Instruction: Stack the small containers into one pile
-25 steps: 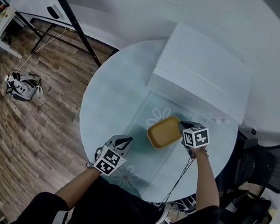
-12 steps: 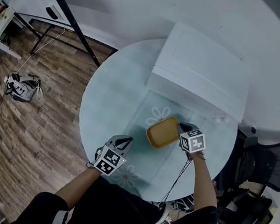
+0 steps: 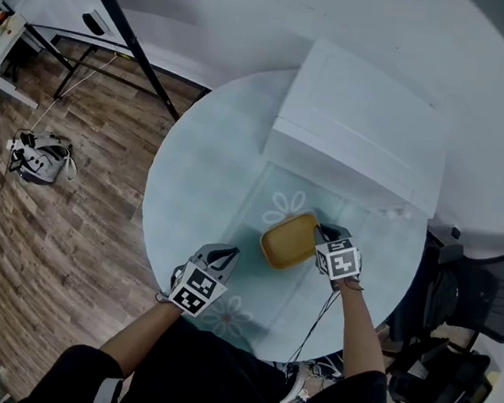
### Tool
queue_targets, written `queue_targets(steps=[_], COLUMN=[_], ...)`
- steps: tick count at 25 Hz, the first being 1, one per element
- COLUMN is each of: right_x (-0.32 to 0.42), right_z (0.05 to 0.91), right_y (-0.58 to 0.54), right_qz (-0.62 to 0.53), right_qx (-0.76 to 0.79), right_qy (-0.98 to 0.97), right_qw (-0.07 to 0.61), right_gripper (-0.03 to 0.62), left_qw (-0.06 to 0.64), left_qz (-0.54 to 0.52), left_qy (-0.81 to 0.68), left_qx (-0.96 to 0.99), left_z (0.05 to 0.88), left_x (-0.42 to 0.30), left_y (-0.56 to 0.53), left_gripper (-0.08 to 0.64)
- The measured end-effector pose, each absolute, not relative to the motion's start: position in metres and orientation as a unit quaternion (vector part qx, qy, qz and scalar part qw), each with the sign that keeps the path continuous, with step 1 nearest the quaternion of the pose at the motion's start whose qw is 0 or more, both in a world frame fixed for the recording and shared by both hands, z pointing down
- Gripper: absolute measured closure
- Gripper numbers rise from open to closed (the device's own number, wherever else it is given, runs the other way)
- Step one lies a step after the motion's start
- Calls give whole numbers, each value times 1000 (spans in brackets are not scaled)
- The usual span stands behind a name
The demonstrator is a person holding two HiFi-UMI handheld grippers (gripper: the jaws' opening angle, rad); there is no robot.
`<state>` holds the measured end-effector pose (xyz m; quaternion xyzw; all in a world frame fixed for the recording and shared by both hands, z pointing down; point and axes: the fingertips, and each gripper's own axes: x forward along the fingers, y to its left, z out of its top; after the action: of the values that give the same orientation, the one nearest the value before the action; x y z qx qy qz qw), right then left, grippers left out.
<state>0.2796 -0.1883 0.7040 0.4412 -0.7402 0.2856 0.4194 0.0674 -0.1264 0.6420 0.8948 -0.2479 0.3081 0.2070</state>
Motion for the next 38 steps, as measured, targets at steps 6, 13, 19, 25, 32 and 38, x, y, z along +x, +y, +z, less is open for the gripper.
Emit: queue_targets(steps=[6, 13, 19, 25, 32, 38], right_x=[283, 286, 290, 283, 267, 250], right_z=[700, 705, 685, 625, 576, 574], right_y=[-184, -177, -174, -153, -96, -39], right_qz=[280, 290, 289, 296, 264, 256], right_qx=[447, 460, 520, 594, 657, 685], right_qy=[-739, -726, -717, -716, -693, -668], right_qw=[419, 421, 363, 218, 140, 138], right_gripper=[555, 555, 555, 557, 568, 568], left_qw=[206, 208, 201, 187, 160, 148], left_qz=[308, 307, 304, 289, 266, 246], left_qy=[-249, -247, -250, -255, -269, -299], left_qx=[895, 895, 897, 904, 912, 910], left_z=[639, 641, 632, 615, 588, 567], left_x=[66, 64, 58, 57, 59, 55], left_y=[-128, -126, -125, -120, -104, -83], left_gripper=[545, 545, 545, 545, 545, 545])
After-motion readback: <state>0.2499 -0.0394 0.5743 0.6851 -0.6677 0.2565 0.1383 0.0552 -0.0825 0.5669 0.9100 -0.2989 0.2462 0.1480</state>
